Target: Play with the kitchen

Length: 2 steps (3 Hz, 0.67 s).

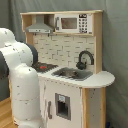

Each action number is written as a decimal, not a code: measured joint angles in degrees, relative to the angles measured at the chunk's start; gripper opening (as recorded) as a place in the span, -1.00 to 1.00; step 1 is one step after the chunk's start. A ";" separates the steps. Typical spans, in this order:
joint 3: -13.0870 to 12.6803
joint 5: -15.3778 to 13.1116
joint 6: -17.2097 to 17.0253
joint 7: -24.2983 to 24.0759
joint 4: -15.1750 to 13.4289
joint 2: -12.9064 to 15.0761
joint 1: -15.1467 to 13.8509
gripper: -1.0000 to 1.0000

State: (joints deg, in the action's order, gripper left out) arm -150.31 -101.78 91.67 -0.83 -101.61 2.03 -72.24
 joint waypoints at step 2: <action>4.07 6.98 3.19 2.25 -3.15 -6.17 4.93 1.00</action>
State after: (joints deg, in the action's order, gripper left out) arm -146.23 -94.80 94.86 1.43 -104.76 -4.14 -67.31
